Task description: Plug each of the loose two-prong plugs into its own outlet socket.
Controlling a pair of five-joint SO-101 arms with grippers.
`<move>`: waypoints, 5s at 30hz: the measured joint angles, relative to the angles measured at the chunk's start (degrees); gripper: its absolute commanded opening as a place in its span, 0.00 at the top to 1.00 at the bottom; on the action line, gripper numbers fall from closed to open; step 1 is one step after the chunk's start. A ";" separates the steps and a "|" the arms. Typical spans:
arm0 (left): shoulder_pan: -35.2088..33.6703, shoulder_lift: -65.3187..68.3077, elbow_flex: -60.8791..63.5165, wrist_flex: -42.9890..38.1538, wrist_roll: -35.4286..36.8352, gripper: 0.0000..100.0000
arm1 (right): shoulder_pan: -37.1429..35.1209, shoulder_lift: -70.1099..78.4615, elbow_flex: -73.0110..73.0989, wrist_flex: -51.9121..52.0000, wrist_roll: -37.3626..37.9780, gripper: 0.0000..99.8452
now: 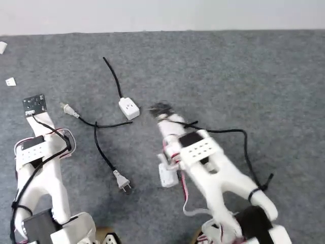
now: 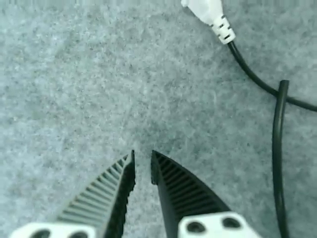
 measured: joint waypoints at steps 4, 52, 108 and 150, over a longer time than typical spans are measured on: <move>0.00 0.00 0.00 0.00 -2.20 0.95 | 2.99 0.09 0.79 0.79 0.26 0.99; 0.00 0.00 0.00 -1.14 -3.43 0.95 | -17.23 0.62 2.20 -3.52 -5.80 0.97; 8.09 -0.70 0.18 0.88 -14.33 0.95 | 13.01 10.90 -37.71 29.10 1.49 0.99; 86.15 -1.49 -1.49 15.30 -27.69 0.98 | 48.26 2.90 0.70 -8.62 -1.41 0.99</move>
